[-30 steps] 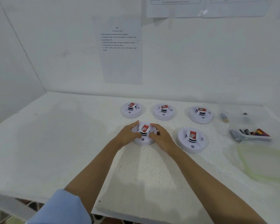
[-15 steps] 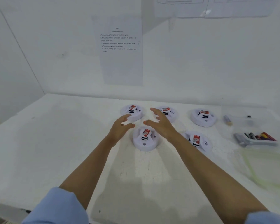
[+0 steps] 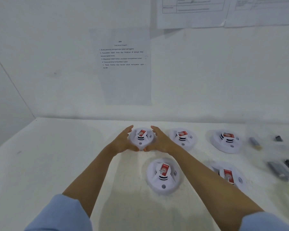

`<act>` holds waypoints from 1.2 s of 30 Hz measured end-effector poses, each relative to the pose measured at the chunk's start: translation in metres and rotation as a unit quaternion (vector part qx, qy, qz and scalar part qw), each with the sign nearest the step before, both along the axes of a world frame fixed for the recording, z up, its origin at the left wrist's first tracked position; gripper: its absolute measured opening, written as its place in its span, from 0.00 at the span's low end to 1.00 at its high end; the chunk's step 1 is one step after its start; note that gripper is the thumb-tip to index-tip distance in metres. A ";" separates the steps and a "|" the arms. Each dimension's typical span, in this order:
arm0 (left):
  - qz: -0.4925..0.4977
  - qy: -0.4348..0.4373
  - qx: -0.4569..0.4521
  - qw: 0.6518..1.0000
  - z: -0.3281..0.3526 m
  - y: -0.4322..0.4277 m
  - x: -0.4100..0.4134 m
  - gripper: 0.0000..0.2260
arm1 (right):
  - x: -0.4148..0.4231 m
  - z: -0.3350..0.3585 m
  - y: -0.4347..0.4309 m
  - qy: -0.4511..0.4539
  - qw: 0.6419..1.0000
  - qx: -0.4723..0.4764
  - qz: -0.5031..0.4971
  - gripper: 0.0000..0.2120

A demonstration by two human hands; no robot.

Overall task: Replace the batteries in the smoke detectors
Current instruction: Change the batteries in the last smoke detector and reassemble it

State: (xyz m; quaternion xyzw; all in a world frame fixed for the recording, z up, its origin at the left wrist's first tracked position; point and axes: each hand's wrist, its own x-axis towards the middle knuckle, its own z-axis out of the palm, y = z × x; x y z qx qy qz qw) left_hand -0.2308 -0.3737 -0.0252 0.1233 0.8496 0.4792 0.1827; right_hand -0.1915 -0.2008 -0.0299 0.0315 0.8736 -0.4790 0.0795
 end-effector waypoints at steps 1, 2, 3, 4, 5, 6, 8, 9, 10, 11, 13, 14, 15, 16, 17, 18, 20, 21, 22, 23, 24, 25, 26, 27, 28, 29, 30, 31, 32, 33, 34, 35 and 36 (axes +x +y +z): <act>-0.014 0.006 -0.009 1.000 -0.002 0.000 -0.004 0.48 | -0.004 -0.002 -0.001 -0.002 1.000 0.009 0.006 0.52; -0.028 0.004 -0.020 0.999 -0.003 0.001 -0.006 0.49 | -0.008 -0.004 -0.002 0.000 1.000 0.020 0.012 0.52; -0.044 0.003 -0.024 0.999 -0.006 0.001 -0.010 0.46 | -0.011 -0.006 -0.003 0.000 0.999 0.031 0.018 0.52; -0.051 0.008 -0.023 0.998 -0.006 0.002 -0.012 0.39 | -0.013 -0.008 -0.004 0.002 0.999 0.037 0.021 0.52; -0.060 0.011 -0.022 0.998 -0.005 0.004 -0.011 0.32 | -0.015 -0.009 -0.004 0.002 0.999 0.039 0.018 0.52; -0.064 0.013 -0.013 0.998 -0.004 0.005 -0.011 0.30 | -0.017 -0.011 -0.003 0.007 0.999 0.041 0.014 0.51; -0.057 0.023 -0.002 0.998 -0.006 0.005 -0.013 0.38 | -0.019 -0.012 -0.002 0.018 0.999 0.047 0.008 0.48; -0.052 0.031 -0.003 0.998 -0.006 0.006 -0.013 0.45 | -0.019 -0.012 -0.002 0.022 0.999 0.048 0.005 0.47; -0.049 0.033 -0.004 0.998 -0.004 0.006 -0.011 0.47 | -0.020 -0.013 -0.001 0.026 0.999 0.047 0.002 0.46; -0.051 0.038 0.002 0.998 -0.002 0.006 -0.010 0.45 | -0.020 -0.012 -0.001 0.029 0.999 0.042 -0.002 0.46; -0.052 0.045 0.012 0.998 0.007 0.009 -0.008 0.33 | -0.019 -0.009 0.000 0.037 0.999 0.022 -0.013 0.47; -0.052 0.049 0.016 0.997 0.013 0.012 -0.007 0.31 | -0.019 -0.004 0.003 0.042 0.999 0.008 -0.020 0.47; -0.057 0.058 0.024 0.996 0.019 0.015 -0.006 0.31 | -0.018 0.002 0.007 0.049 0.998 -0.006 -0.026 0.46; -0.059 0.067 0.035 0.995 0.026 0.019 -0.006 0.30 | -0.016 0.009 0.011 0.060 0.998 -0.017 -0.029 0.47; -0.059 0.079 0.043 0.994 0.032 0.024 -0.005 0.31 | -0.014 0.018 0.017 0.070 0.997 -0.026 -0.031 0.47; -0.061 0.086 0.049 0.993 0.039 0.030 -0.004 0.31 | -0.011 0.027 0.024 0.083 0.995 -0.033 -0.032 0.47; -0.073 0.106 0.067 0.989 0.054 0.047 0.002 0.29 | -0.003 0.045 0.040 0.105 0.993 -0.045 -0.036 0.47; -0.076 0.116 0.071 0.988 0.060 0.057 0.006 0.29 | 0.002 0.053 0.049 0.113 0.992 -0.048 -0.038 0.47; -0.081 0.121 0.079 0.986 0.065 0.068 0.010 0.29 | 0.008 0.060 0.059 0.119 0.991 -0.049 -0.039 0.46; -0.088 0.126 0.092 0.984 0.070 0.079 0.016 0.29 | 0.015 0.065 0.070 0.125 0.990 -0.054 -0.040 0.46; -0.093 0.128 0.098 0.983 0.072 0.091 0.020 0.29 | 0.021 0.069 0.081 0.129 0.989 -0.060 -0.040 0.45; -0.098 0.128 0.099 0.982 0.073 0.103 0.025 0.28 | 0.029 0.072 0.094 0.133 0.988 -0.068 -0.041 0.45; -0.102 0.125 0.094 0.982 0.074 0.116 0.029 0.28 | 0.036 0.074 0.107 0.139 0.986 -0.077 -0.043 0.45; -0.107 0.125 0.089 0.982 0.076 0.130 0.035 0.30 | 0.044 0.077 0.121 0.143 0.985 -0.088 -0.044 0.44; -0.110 0.126 0.085 0.982 0.076 0.144 0.039 0.32 | 0.051 0.080 0.134 0.147 0.983 -0.099 -0.044 0.44; -0.111 0.130 0.075 0.982 0.077 0.159 0.044 0.35 | 0.059 0.083 0.149 0.149 0.982 -0.107 -0.042 0.43; -0.113 0.134 0.058 0.983 0.077 0.174 0.049 0.39 | 0.067 0.086 0.164 0.150 0.982 -0.111 -0.036 0.43; -0.115 0.136 0.043 0.983 0.079 0.190 0.056 0.45 | 0.074 0.088 0.179 0.149 0.982 -0.113 -0.028 0.43; -0.119 0.136 0.036 0.983 0.080 0.206 0.062 0.49 | 0.082 0.091 0.195 0.145 0.982 -0.116 -0.019 0.43; -0.122 0.139 0.032 0.982 0.080 0.221 0.069 0.51 | 0.089 0.094 0.210 0.139 0.983 -0.123 -0.009 0.42; -0.127 0.137 0.028 0.982 0.080 0.237 0.075 0.52 | 0.096 0.096 0.225 0.132 0.982 -0.132 0.001 0.42; -0.132 0.137 0.026 0.981 0.081 0.253 0.082 0.53 | 0.103 0.097 0.239 0.124 0.983 -0.137 0.010 0.41; -0.134 0.133 0.031 0.982 0.079 0.267 0.088 0.54 | 0.110 0.099 0.252 0.116 0.983 -0.139 0.014 0.40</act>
